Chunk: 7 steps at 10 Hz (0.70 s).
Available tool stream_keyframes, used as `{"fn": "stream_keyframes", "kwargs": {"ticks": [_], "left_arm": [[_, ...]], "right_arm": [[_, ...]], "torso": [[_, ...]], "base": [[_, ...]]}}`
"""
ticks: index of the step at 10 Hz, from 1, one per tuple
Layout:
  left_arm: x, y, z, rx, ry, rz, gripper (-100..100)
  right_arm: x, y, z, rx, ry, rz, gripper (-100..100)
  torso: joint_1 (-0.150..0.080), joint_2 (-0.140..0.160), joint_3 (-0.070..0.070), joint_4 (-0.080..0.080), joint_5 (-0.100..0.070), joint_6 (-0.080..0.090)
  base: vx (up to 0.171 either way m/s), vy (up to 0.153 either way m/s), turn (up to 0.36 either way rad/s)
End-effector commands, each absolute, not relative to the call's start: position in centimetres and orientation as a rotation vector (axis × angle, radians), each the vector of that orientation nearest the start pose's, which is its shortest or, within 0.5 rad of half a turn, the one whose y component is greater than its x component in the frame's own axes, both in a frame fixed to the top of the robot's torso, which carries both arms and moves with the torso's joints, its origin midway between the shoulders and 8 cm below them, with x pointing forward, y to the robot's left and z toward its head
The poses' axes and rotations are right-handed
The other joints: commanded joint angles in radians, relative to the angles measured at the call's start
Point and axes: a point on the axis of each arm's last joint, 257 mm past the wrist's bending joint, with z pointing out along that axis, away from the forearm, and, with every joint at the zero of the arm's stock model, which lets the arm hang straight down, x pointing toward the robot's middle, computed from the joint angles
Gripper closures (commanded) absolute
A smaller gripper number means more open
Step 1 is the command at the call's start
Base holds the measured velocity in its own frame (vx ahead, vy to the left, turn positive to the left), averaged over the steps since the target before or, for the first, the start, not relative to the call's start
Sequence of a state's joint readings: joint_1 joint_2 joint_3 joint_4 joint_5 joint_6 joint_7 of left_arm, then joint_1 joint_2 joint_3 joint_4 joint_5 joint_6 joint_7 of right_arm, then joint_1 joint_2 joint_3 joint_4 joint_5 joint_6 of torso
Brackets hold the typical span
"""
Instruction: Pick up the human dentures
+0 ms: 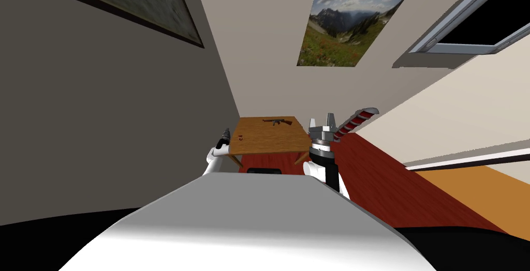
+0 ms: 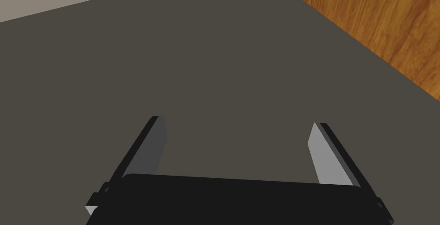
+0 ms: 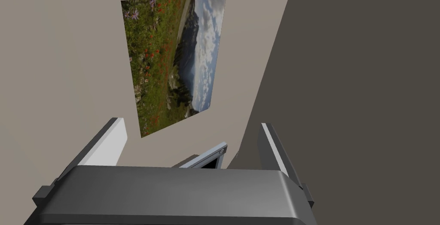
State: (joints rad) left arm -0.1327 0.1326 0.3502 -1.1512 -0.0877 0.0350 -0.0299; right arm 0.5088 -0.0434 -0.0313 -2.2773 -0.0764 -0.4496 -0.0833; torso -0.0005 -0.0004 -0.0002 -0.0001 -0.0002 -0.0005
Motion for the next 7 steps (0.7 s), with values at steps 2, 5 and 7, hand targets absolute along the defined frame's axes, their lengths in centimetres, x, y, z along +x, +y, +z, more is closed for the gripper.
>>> {"fn": "stream_keyframes", "kwargs": {"ticks": [2, 5, 7], "left_arm": [[52.2, 43.0, -37.7, -1.52, 1.284, -0.677, -100], [51.8, 42.6, -40.0, -1.577, 1.313, -0.656, -100], [51.7, 42.2, -41.5, -1.62, 1.331, -0.643, -100]], "right_arm": [[34.9, -29.7, 1.2, 0.753, 0.615, 1.38, 0], [34.9, -29.7, 1.2, 0.753, 0.615, 1.38, 0], [34.9, -29.7, 1.2, 0.753, 0.615, 1.38, 0]], "torso": [[0.0, 0.0, 0.0, 0.0, 0.0, -0.001], [0.0, 0.0, 0.0, 0.0, 0.0, 0.0], [0.0, 0.0, 0.0, 0.0, 0.0, 0.0]], "base": [[0.005, -0.002, -0.053], [0.005, -0.002, -0.055], [0.006, -0.002, -0.055]]}}
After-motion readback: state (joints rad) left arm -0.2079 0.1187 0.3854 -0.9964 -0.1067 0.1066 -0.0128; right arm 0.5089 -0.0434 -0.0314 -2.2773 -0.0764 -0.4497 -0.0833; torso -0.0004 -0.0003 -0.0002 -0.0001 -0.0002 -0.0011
